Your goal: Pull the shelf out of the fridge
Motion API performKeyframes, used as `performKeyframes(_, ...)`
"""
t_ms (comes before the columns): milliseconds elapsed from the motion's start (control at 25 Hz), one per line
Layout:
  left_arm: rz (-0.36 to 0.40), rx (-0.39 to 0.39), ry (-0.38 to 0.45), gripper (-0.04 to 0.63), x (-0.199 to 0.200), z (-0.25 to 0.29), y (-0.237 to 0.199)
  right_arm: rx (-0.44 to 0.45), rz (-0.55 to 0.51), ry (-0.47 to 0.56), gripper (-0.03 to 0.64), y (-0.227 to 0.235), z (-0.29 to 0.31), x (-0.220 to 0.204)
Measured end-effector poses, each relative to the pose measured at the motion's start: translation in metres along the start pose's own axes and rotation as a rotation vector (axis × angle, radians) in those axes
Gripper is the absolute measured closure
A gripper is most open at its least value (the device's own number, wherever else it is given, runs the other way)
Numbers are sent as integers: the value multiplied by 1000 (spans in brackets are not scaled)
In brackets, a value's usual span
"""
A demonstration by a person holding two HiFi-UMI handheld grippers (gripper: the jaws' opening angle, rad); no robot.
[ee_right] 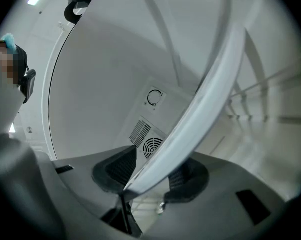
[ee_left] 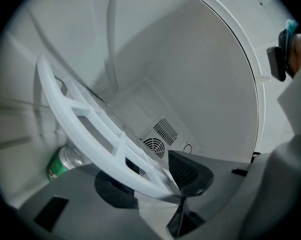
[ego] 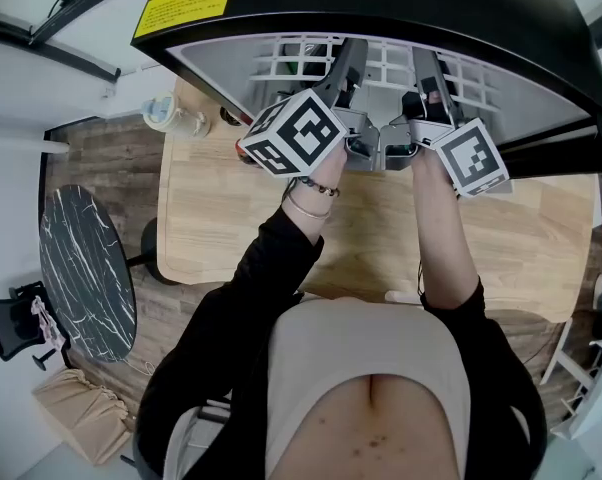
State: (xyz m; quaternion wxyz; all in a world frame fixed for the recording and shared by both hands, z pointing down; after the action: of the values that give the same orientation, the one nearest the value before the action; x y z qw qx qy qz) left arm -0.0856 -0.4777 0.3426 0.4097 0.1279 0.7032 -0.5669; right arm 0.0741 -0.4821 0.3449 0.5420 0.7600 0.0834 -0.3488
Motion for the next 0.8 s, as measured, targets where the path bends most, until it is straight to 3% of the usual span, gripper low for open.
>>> performKeyframes(800,-18,-8,3,410,-3,-14,6,-20,8,-5,433,-7,-13,-3)
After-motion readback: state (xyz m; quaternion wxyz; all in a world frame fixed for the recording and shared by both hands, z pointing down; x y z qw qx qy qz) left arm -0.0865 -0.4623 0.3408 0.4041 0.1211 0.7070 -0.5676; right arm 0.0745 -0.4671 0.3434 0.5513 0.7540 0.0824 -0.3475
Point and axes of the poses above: the fingertips, and each gripper's own axes: z forward along the fingers, y to its right, x out of its top, the point moved 4 cm from there along -z, backward along the fingers, and after that the axes turned 5 degrees about -y, right-handed, at the moved point
